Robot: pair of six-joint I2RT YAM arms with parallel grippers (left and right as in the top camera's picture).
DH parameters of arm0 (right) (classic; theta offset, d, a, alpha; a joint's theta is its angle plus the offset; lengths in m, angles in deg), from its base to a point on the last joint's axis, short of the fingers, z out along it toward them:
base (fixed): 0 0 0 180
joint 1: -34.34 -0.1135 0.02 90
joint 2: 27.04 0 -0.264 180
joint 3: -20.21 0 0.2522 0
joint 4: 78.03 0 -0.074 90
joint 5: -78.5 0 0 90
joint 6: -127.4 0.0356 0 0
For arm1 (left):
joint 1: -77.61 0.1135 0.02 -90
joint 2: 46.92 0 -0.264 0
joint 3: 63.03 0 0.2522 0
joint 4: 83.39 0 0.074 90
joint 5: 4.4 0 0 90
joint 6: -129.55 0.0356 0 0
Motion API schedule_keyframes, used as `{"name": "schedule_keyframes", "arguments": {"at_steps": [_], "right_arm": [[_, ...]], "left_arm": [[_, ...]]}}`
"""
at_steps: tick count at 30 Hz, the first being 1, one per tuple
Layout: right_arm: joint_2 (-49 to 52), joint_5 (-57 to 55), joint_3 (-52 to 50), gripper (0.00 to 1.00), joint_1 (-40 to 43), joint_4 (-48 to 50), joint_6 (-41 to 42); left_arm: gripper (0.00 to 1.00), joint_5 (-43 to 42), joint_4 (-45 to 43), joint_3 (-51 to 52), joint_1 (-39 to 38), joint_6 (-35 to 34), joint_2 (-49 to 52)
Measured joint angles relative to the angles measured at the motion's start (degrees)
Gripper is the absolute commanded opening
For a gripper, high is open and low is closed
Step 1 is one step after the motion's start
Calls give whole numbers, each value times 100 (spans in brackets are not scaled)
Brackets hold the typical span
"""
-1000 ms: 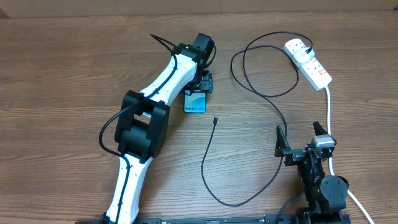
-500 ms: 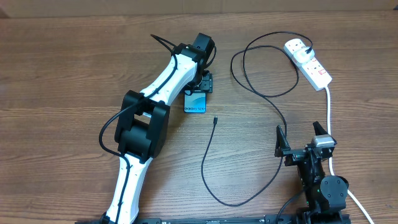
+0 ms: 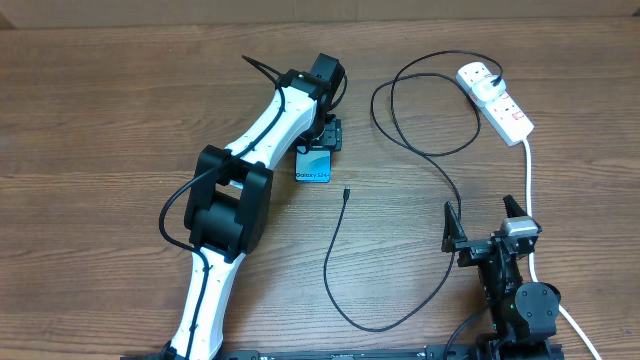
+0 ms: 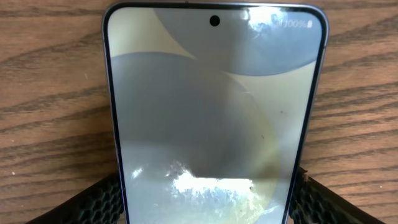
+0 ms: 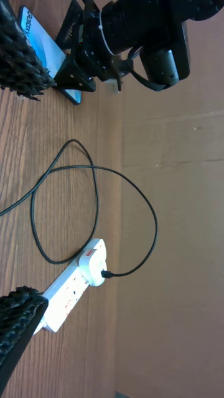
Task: Plug charger to phone and switch on socket
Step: 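Close the left gripper on the phone's top end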
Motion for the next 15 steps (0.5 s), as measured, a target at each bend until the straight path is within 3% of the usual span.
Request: {"name": "schedule_keyframes", "arguments": {"at_steps": [15], "right_arm": [[0, 0, 0, 100, 0, 0, 2]], "left_arm": [[75, -129, 433, -208, 0, -2, 81]]}}
